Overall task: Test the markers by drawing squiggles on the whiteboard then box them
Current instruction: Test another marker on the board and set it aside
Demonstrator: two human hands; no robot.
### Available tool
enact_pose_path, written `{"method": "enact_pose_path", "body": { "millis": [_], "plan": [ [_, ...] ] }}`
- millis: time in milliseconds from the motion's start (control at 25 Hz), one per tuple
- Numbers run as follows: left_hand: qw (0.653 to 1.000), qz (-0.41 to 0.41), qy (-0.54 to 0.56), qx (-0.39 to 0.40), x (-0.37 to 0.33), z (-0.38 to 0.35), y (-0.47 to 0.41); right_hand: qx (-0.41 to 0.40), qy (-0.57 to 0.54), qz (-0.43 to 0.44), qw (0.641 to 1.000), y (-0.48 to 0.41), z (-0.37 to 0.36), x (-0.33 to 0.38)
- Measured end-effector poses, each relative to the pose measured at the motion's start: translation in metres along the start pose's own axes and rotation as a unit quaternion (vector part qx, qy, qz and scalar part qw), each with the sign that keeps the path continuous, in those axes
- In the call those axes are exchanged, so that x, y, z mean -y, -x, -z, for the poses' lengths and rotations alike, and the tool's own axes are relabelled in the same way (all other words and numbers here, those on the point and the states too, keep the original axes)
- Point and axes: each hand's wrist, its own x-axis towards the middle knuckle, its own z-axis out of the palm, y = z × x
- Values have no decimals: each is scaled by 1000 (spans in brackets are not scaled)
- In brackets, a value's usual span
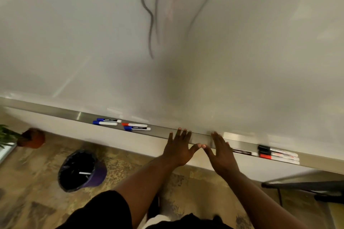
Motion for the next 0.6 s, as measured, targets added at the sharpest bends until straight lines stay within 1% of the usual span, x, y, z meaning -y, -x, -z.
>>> {"method": "enact_pose_path", "body": {
  "millis": [240, 400, 480, 600],
  "plan": [
    [999, -35, -12, 17, 101, 13, 8, 15, 2, -12, 1000, -13, -71, 61],
    [997, -67, -45, -6, 164, 23, 5, 11, 36, -6, 999, -28, -113, 101],
    [997, -67, -46, -10, 190, 27, 6, 13, 54, -6, 998, -34, -131, 120],
    [998, -44, -44, -15, 230, 31, 9, 17, 94, 16, 995, -48, -153, 148]
  ]
}}
